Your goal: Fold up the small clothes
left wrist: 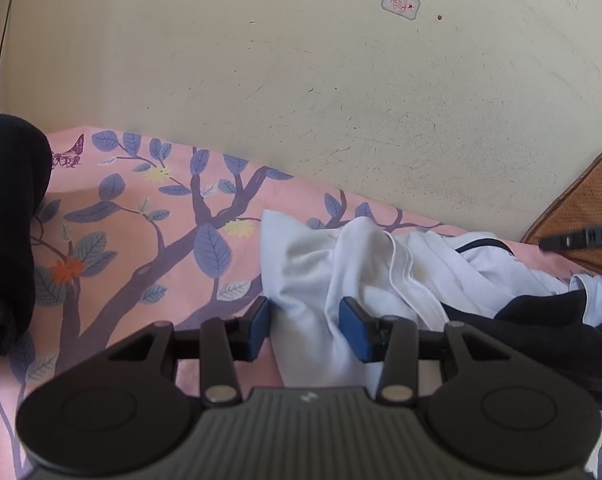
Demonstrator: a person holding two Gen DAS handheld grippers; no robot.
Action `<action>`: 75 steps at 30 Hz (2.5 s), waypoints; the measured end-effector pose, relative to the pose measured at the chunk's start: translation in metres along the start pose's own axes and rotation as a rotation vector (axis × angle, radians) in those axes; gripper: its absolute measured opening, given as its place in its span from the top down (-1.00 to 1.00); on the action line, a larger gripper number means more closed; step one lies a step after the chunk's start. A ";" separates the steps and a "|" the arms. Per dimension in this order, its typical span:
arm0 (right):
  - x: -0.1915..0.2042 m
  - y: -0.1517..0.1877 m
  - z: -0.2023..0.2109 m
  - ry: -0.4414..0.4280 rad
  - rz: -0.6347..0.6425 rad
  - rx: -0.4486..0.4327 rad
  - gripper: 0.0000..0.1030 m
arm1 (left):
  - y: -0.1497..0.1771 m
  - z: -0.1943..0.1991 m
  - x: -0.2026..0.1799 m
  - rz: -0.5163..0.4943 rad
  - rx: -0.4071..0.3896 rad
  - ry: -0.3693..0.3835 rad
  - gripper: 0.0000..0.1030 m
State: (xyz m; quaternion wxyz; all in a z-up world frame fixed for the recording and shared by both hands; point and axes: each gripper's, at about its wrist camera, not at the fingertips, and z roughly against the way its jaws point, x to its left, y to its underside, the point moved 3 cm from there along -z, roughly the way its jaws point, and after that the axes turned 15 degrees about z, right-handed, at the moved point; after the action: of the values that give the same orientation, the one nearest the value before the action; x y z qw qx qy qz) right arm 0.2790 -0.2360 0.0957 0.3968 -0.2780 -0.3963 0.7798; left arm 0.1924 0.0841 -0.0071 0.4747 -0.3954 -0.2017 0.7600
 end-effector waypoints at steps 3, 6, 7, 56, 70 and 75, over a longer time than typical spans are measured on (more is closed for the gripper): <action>0.008 0.012 -0.009 -0.061 -0.015 0.039 -0.32 | 0.000 0.000 0.001 0.002 0.002 0.006 0.22; 0.026 0.015 -0.021 -0.068 0.076 0.092 0.20 | -0.001 0.000 0.002 0.004 0.002 0.009 0.22; 0.029 0.015 -0.024 -0.004 0.117 0.105 0.79 | 0.000 0.000 0.001 0.001 0.001 0.006 0.22; -0.023 0.150 0.170 0.261 -0.525 -0.404 0.88 | 0.055 -0.037 -0.170 -0.251 0.216 0.217 0.61; 0.099 0.018 0.138 -0.109 -0.143 -0.452 0.80 | -0.019 0.062 -0.062 0.034 0.082 0.273 0.38; 0.115 0.014 0.089 -0.163 -0.088 -0.294 0.00 | -0.003 0.089 -0.007 -0.020 0.100 0.149 0.10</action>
State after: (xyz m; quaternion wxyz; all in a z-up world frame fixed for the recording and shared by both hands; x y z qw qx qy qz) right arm 0.1457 -0.1800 0.1172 0.3523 -0.2514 -0.5489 0.7151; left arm 0.1252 0.0855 0.0518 0.5149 -0.4249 -0.1315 0.7328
